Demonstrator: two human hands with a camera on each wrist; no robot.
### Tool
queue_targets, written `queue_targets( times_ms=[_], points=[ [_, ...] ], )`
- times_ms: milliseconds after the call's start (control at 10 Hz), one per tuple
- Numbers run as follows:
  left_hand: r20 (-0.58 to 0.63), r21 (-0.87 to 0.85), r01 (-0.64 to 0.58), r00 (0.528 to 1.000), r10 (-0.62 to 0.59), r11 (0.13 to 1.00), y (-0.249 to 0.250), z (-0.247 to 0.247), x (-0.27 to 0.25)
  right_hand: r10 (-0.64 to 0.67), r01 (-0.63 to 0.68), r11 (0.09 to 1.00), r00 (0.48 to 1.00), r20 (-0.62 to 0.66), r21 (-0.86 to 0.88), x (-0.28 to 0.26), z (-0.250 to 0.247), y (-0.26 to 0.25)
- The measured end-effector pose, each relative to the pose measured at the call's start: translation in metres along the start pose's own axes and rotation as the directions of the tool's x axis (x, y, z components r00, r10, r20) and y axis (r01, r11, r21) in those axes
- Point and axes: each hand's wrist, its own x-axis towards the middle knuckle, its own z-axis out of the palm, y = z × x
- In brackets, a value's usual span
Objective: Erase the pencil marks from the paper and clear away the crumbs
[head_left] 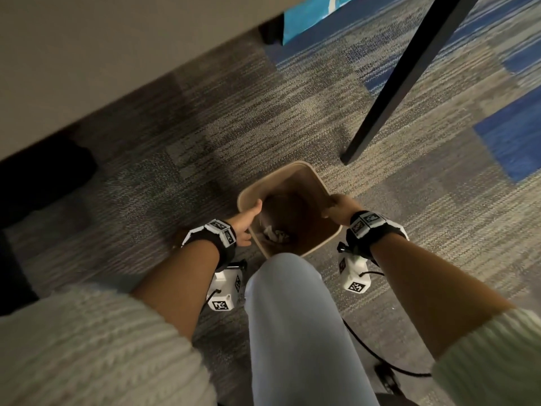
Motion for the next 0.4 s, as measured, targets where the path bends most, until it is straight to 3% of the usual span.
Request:
queue_targets(
  times_ms=[300, 400],
  points=[
    [0.005, 0.066, -0.007, 1.0, 0.007, 0.998, -0.003, 0.002, 0.001, 0.007, -0.007, 0.993, 1.0, 0.007, -0.118, -0.003, 0.007, -0.002],
    [-0.037, 0.172, -0.046, 0.998, 0.053, 0.984, -0.006, 0.005, 0.0, -0.03, 0.031, 0.99, 1.0, 0.009, -0.138, 0.002, 0.011, -0.004]
  ],
)
